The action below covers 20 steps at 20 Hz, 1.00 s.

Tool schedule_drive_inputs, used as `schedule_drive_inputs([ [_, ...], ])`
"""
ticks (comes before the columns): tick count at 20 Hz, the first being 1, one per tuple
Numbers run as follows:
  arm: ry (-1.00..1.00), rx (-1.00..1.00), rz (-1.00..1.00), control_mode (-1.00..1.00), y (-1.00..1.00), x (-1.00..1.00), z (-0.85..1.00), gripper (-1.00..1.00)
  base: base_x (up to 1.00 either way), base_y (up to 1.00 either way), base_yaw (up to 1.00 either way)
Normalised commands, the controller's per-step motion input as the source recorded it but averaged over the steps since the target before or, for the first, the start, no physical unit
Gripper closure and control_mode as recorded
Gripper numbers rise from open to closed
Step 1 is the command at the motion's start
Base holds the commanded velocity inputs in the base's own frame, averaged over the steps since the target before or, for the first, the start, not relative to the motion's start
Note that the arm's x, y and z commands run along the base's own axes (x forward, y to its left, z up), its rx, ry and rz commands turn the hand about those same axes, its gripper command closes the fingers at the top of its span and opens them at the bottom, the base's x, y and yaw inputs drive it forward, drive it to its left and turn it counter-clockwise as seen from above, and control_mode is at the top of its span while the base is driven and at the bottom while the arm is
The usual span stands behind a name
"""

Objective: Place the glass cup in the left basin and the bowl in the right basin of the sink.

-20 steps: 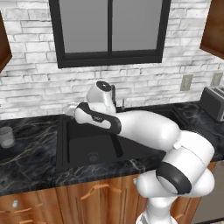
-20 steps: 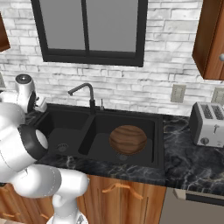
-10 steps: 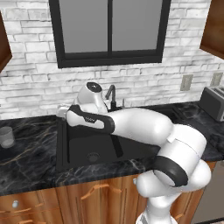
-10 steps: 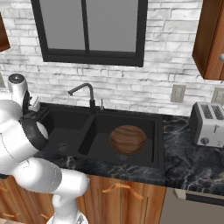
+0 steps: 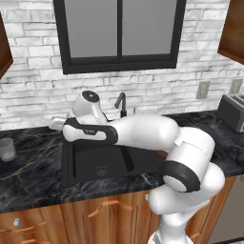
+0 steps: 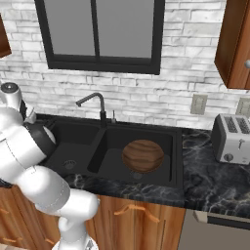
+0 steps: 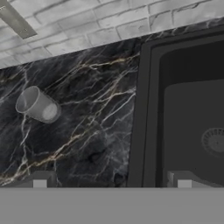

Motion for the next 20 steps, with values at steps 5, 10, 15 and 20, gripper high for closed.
schedule_drive_inputs([
  [5,0.00,0.00,0.03,-1.00,0.47,0.01,0.00,-1.00,0.00,0.00,0.00],
  [10,0.00,0.00,0.02,-1.00,0.48,0.00,0.00,-1.00,0.00,0.00,0.00],
  [15,-0.01,0.00,0.01,-1.00,0.43,0.00,0.00,-1.00,0.00,0.00,0.00],
  [20,-0.02,0.00,0.00,-1.00,0.30,0.00,0.00,-1.00,0.00,0.00,0.00],
])
